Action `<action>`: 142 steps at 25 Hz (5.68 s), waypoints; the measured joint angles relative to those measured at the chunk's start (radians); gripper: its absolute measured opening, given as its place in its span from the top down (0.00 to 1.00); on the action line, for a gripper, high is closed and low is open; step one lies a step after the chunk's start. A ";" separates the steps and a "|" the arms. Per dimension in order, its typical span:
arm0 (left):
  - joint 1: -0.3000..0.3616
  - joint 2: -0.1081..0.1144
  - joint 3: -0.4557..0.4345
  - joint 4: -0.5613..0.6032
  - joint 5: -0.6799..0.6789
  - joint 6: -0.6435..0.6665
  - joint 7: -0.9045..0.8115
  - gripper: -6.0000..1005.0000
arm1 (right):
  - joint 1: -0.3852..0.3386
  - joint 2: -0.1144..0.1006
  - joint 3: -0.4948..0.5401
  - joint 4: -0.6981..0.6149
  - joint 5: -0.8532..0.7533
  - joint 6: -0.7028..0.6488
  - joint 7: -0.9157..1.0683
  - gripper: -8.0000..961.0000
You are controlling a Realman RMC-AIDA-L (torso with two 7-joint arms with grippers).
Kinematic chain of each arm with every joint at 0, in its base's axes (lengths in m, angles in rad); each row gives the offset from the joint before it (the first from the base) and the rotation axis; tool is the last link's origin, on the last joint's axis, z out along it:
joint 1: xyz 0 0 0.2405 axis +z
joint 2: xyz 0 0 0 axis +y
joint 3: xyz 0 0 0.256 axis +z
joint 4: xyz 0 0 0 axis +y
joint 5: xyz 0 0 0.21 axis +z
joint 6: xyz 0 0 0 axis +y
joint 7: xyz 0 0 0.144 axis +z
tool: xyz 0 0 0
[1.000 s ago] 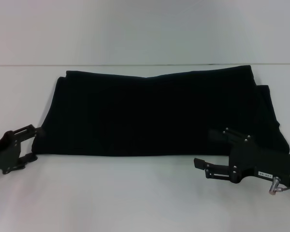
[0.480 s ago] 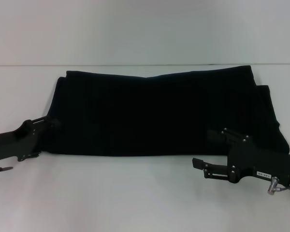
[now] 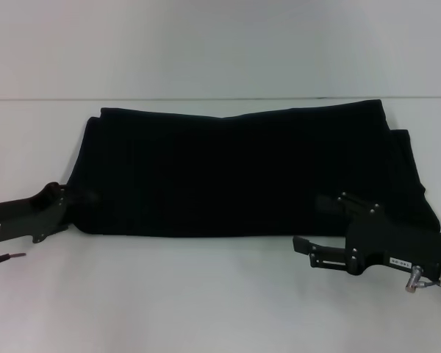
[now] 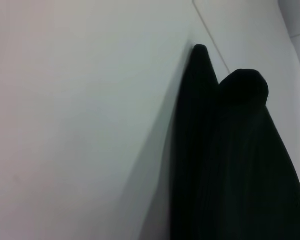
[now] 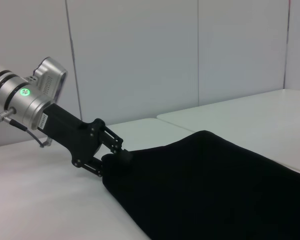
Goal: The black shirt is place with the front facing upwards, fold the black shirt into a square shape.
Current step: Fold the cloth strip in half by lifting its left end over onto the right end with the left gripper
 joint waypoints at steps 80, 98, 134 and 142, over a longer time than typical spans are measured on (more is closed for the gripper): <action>-0.395 -0.198 0.211 -0.348 -0.362 -0.061 0.484 0.97 | -0.131 -0.001 0.264 0.033 0.057 0.102 -0.003 0.02; -0.349 -0.194 0.219 -0.301 -0.367 0.095 0.496 0.97 | 0.156 0.006 0.255 0.155 0.064 0.412 -0.090 0.02; -0.459 -0.199 0.249 -0.421 -0.365 0.036 0.632 0.54 | -0.027 0.002 0.268 0.155 0.607 0.271 -0.189 0.02; -0.361 -0.191 0.277 -0.288 -0.362 0.327 0.737 0.34 | -0.080 -0.011 0.234 0.125 0.538 0.251 0.019 0.03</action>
